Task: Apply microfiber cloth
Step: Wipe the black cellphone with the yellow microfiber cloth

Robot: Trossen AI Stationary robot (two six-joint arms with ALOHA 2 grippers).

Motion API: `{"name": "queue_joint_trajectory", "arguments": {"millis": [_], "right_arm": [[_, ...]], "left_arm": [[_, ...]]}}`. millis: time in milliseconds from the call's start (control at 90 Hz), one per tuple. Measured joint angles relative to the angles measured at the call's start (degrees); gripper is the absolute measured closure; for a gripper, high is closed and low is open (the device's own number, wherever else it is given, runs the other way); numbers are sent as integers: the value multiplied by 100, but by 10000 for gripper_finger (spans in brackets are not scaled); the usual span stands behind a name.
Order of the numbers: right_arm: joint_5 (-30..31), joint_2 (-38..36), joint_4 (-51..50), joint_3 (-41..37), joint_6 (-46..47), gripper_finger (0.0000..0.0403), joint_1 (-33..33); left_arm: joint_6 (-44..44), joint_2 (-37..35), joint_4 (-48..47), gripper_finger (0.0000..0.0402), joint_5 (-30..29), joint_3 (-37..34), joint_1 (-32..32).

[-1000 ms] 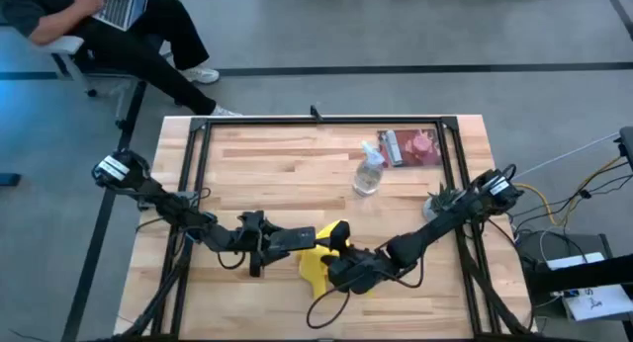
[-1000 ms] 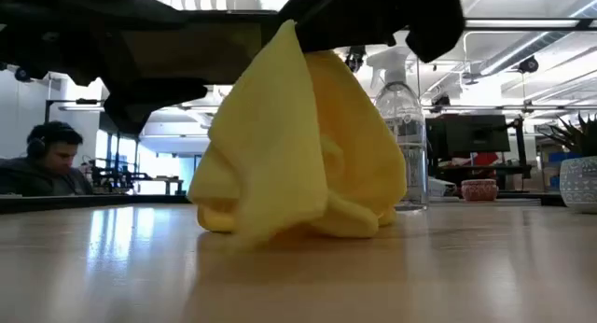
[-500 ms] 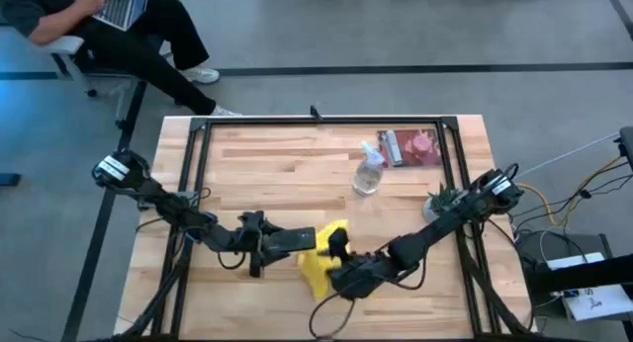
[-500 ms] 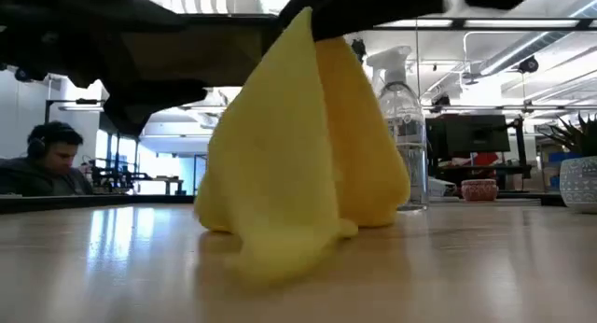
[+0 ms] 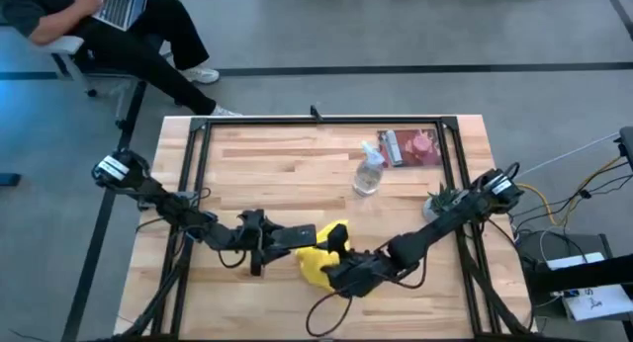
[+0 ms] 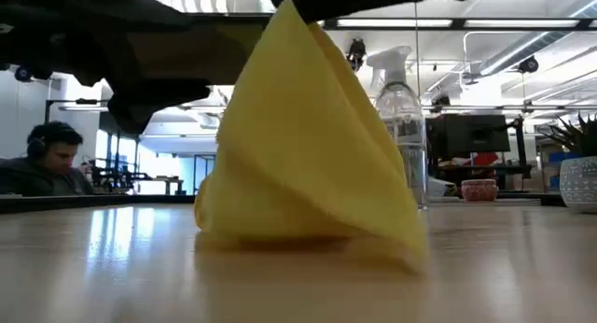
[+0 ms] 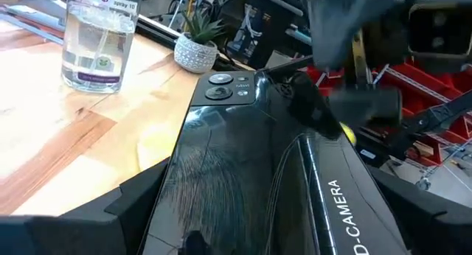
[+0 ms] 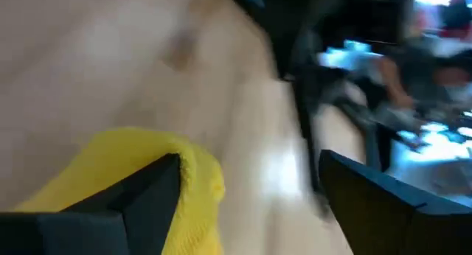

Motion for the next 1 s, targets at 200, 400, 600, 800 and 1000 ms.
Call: {"name": "queue_joint_trajectory", "arguments": {"millis": [200,400,600,800,1000], "right_arm": [[-165,-31,-593,5,819,60,5],[-294,-39,-2466,404,1975,54,33],[-200,-31,-3750,1015,2084,54,23],[-736,-37,-3848,1579,2429,54,-302],[-1309,-37,-3887,1665,2817,54,-782]], "left_arm": [[-24,-9,-20,84,44,0,0],[-20,-13,-27,84,55,0,0],[580,-7,-183,84,152,0,-8],[1561,114,-312,84,34,138,11],[2521,358,-869,83,11,683,9]]}}
